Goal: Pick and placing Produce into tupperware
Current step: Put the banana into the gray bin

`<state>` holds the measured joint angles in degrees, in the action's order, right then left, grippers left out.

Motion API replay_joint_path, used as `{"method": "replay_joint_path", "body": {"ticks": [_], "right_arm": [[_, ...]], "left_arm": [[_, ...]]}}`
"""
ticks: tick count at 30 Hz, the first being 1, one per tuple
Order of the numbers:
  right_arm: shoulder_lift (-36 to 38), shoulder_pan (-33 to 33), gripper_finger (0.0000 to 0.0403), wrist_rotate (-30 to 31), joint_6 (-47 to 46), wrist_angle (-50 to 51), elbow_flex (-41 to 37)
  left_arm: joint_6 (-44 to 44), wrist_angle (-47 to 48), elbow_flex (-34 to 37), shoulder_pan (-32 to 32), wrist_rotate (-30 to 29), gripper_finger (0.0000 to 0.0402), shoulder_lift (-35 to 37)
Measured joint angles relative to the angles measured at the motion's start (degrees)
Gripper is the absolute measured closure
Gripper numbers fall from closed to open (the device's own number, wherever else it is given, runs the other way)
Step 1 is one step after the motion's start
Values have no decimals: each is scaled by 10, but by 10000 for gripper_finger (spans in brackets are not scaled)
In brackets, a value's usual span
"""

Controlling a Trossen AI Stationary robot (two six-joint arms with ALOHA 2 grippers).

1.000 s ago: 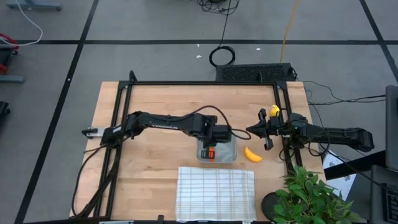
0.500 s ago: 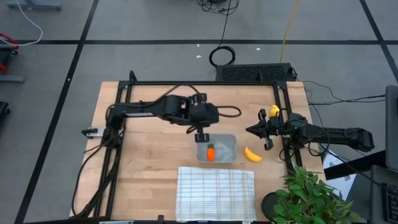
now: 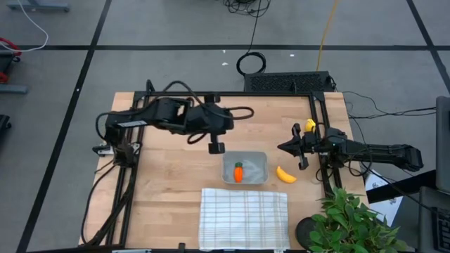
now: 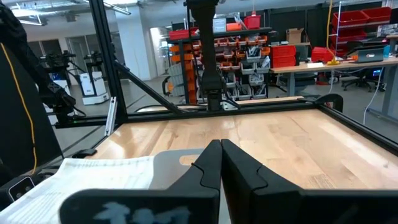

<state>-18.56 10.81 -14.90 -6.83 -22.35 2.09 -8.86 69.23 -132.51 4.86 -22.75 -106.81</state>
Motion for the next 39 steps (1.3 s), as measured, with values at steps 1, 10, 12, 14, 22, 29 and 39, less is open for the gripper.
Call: {"method": "replay_joint_path", "body": {"ticks": [1, 10, 12, 14, 22, 29, 39], "right_arm": [[0, 0, 403, 0, 0, 2, 0], [-1, 0, 403, 0, 0, 5, 0], [-1, 0, 403, 0, 0, 4, 0], [-1, 0, 403, 0, 0, 4, 0], [-1, 0, 403, 0, 0, 4, 0], [-1, 0, 403, 0, 0, 4, 0], [-1, 0, 403, 0, 0, 4, 0]], "left_arm": [[-5, 0, 0, 0, 0, 401, 5], [-30, 13, 0, -6, -14, 402, 64], [-38, 16, 0, -10, -13, 402, 77], [-59, 21, 0, -17, 4, 402, 92], [-104, 31, 0, -53, 48, 402, 152], [-138, 48, 0, -112, 133, 401, 206], [-125, 25, 81, -203, 304, 401, 299]]}}
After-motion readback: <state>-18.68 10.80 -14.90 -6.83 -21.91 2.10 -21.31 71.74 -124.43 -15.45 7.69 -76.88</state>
